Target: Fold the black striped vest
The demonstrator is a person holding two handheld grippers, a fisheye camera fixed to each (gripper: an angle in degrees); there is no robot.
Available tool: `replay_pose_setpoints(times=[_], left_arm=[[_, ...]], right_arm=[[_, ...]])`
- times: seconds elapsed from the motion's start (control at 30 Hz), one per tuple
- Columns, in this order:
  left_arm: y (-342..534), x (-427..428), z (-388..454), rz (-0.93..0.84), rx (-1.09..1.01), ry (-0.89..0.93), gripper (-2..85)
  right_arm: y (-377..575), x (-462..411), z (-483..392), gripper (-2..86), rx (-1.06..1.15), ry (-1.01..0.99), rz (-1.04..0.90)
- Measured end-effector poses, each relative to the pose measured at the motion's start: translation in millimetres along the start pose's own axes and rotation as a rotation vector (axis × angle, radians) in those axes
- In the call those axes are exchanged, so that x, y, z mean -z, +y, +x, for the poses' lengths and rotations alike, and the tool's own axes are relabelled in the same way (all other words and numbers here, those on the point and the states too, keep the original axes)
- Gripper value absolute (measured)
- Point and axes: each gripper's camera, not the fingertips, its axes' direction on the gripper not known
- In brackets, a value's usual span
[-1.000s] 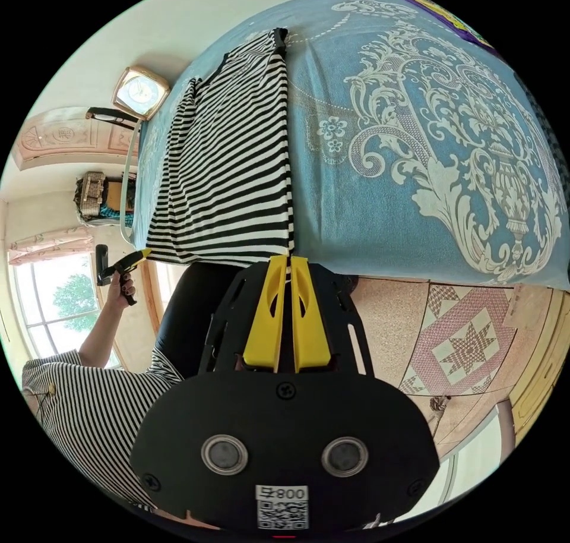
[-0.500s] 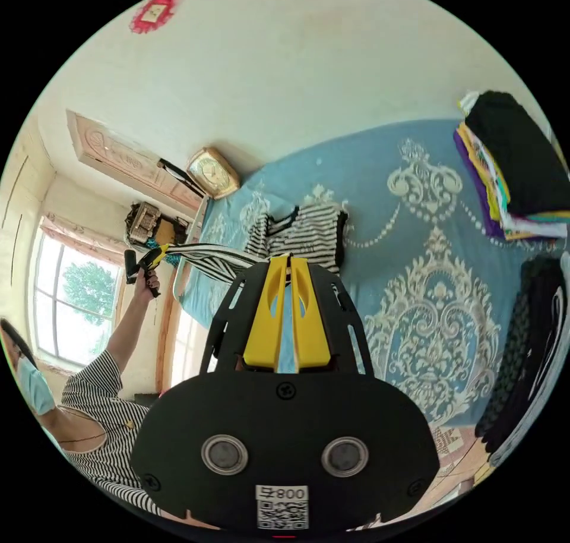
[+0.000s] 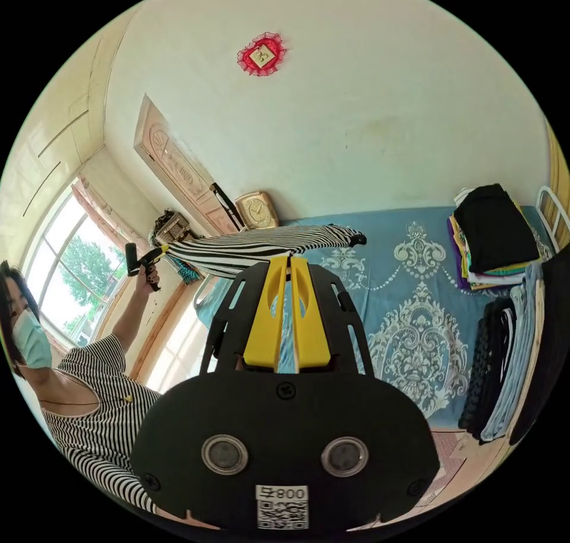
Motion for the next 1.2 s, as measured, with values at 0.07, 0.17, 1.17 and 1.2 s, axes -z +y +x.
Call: replay_pose_setpoints(times=[0.07, 0.17, 1.17, 1.2], left_arm=[[57.6, -3.5, -5.2, -0.055, 0.055, 0.031, 2.0], [137.2, -19.1, -20.2, -0.161, 0.169, 0.031, 2.0], [293.3, -48.4, -91.1, -0.319, 0.550, 0.148, 1.9], [292.7, -48.8, -92.8, -0.316, 0.555, 0.153, 1.9]], right_arm=[[35.7, -3.5, 3.6, 0.7, -0.027, -0.010, -0.040], [101.3, -17.5, 23.1, 0.7, -0.143, -0.060, -0.115], [260.4, -44.8, 101.2, 0.6, -0.514, -0.078, -0.325], [259.0, -44.5, 102.8, 0.6, -0.520, -0.079, -0.322]])
